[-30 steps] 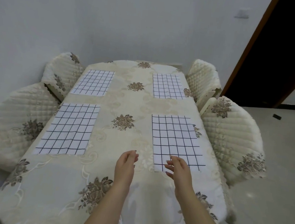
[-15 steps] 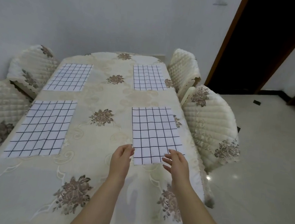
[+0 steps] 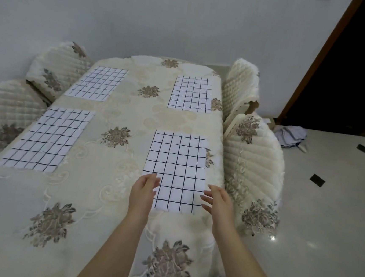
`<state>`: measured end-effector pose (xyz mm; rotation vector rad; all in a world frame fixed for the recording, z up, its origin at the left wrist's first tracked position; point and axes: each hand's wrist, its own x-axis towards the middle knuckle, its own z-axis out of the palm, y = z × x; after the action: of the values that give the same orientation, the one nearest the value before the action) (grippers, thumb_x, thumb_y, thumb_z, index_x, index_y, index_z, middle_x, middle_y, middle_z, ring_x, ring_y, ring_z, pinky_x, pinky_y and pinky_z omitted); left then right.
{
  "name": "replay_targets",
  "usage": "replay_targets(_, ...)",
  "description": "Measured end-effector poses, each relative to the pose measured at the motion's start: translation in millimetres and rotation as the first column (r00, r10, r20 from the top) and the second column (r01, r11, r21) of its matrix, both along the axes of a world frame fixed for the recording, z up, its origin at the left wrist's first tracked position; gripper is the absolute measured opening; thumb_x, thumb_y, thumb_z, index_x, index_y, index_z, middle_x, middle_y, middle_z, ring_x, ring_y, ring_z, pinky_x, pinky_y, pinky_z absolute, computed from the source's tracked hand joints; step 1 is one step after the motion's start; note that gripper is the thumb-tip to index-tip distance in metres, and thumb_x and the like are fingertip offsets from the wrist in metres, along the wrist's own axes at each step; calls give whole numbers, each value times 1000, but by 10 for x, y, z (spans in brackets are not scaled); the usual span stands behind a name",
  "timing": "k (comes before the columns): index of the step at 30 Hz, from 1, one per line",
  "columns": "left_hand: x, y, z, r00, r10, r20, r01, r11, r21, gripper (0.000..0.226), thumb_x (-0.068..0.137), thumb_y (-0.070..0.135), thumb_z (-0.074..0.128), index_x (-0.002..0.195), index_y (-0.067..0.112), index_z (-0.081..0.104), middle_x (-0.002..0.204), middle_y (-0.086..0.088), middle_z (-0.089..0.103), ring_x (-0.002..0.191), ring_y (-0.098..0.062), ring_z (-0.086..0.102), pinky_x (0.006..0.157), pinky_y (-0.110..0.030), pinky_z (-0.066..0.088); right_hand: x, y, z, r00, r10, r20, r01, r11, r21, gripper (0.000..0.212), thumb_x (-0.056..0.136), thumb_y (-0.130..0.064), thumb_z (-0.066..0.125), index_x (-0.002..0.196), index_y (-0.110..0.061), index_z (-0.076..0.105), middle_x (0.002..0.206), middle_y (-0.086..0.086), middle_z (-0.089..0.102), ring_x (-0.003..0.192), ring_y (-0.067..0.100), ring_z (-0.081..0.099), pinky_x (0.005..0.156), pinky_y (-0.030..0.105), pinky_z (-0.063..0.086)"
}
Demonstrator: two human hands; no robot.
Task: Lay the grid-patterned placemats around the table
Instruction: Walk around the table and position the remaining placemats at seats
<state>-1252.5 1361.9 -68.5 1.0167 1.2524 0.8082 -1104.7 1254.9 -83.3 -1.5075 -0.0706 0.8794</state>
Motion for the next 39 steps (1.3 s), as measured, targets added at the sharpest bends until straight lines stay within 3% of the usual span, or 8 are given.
replay_targets(5,76,-57,-9,999,20,-49,-19,999,30,17,97,25,52,103,13,63,108,-4,68,106,-16,62,97,-38,47,108,59,-26,991,72,110,-67,996,-52,14,96,-22,52,102,-15,63,99,2,66,100,19,62,90,39,50)
replay_targets(8,47,-54,-130,955,-71,-289,139,964,225,20,97,26,52,112,19,61,114,4,63,115,-16,56,95,-30,42,144,93,-87,901,247,357,-196,965,-173,20,96,-28,51,111,-21,61,113,-7,59,115,17,53,92,28,41)
replay_targets(11,-7,-31,-327,792,-174,-585,416,855,310,39,97,26,50,134,14,52,137,1,51,132,-15,41,107,-31,35,98,152,-177,686,500,529,-332,862,-383,44,97,-34,46,138,-17,46,145,-1,38,137,15,31,107,25,26)
replay_targets(15,-53,38,-597,483,-270,-833,651,747,135,56,98,36,45,149,18,30,159,-3,21,148,-19,11,118,-37,19,6,217,-340,358,777,517,-322,623,-713,61,98,-46,35,151,-23,17,161,2,-2,147,25,-9,119,42,3)
replay_targets(19,-53,74,-721,315,-288,-904,691,723,11,67,97,47,41,152,22,15,162,-6,3,149,-26,-2,119,-43,9,-16,256,-471,250,859,448,-274,506,-818,67,97,-51,34,152,-28,5,160,4,-15,146,27,-18,117,49,-6)
replay_targets(25,-9,149,-824,226,-285,-931,721,692,-37,72,95,52,39,153,25,7,162,-9,-2,148,-30,-6,118,-46,2,-7,341,-586,203,901,384,-282,429,-858,77,92,-61,33,152,-30,-2,159,1,-19,145,23,-21,114,52,-12)
replay_targets(33,103,225,-863,219,-288,-932,728,684,-40,72,94,54,38,153,27,7,162,-7,-3,148,-29,-8,119,-46,1,69,460,-614,213,924,318,-250,366,-896,82,90,-64,34,152,-28,-7,159,1,-19,146,24,-20,115,55,-11)
replay_targets(39,221,274,-867,203,-280,-938,733,678,-44,73,94,55,37,153,25,6,162,-8,-5,148,-30,-10,119,-47,1,203,511,-593,235,918,319,-252,374,-892,83,90,-65,35,152,-28,-6,159,2,-18,146,23,-19,115,54,-7)
